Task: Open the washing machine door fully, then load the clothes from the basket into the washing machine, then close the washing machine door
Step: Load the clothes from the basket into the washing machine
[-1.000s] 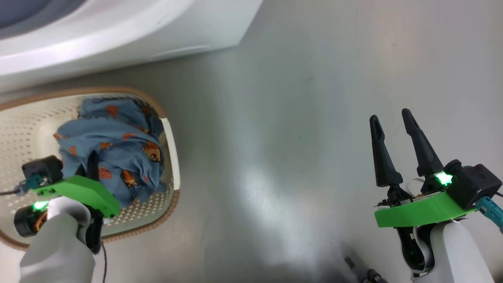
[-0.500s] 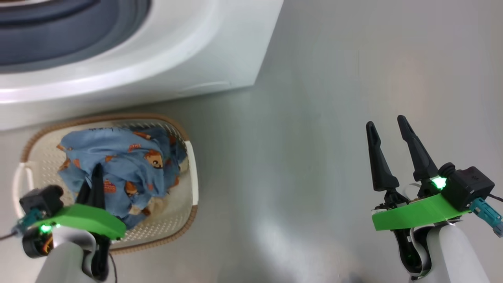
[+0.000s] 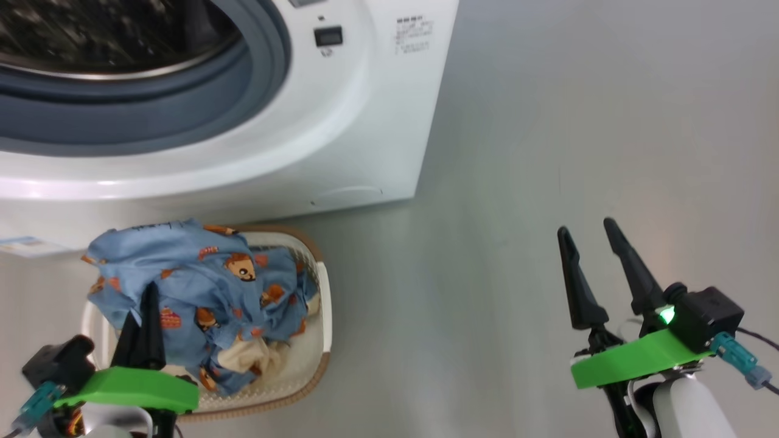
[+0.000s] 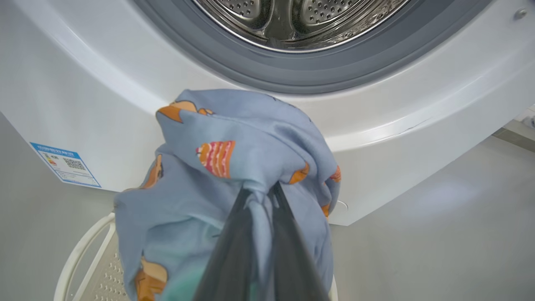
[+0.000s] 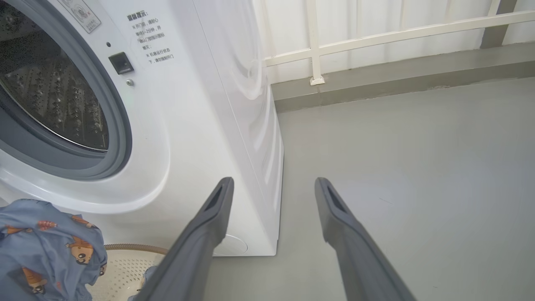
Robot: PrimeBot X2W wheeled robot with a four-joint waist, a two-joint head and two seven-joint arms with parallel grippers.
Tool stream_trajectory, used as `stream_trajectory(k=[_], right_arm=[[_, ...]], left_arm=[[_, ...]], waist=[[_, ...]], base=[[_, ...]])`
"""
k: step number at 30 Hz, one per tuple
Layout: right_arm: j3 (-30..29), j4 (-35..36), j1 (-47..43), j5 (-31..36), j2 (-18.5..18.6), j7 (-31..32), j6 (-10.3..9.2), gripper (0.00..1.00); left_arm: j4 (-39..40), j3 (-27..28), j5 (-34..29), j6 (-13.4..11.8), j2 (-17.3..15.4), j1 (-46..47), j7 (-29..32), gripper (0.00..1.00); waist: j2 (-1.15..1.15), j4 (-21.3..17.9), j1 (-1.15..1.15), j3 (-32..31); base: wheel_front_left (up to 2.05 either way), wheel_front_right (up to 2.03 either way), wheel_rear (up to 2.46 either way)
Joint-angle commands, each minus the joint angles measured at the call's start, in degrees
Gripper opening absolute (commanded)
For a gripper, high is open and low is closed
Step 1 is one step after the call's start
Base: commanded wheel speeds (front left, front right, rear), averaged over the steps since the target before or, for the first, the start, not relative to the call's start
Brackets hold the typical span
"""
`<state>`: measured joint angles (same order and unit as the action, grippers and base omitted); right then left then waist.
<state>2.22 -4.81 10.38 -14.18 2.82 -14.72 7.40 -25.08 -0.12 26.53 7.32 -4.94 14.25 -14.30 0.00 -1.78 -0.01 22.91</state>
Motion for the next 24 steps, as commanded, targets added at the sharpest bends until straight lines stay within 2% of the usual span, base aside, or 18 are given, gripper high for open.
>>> stream_trajectory(k=[1,14,24], right_arm=[[1.54,0.93,-1.14,0.40,0.06,-0.28,0.09,1.00],[2.76,-1.02,-3.61,0.29,0.06,-0.28,0.09,1.00],[3.57,-2.12,-5.21,1.32,0.06,-0.28,0.09,1.00]], left_arm=[[2.37,2.21,-0.86,0.16,-1.12,-1.24,-0.70,0.00],[16.23,5.43,-5.27,0.16,0.99,-9.34,-0.70,0.00],[22.48,6.72,-8.11,0.16,1.84,-14.96,-0.70,0.00]], waist=[[0.00,1.18,0.01,-3.42],[0.00,1.53,0.01,-12.22],[0.00,1.73,0.01,-17.50]], base=[[0.00,0.00,0.00],[0.00,0.00,0.00],[0.00,0.00,0.00]])
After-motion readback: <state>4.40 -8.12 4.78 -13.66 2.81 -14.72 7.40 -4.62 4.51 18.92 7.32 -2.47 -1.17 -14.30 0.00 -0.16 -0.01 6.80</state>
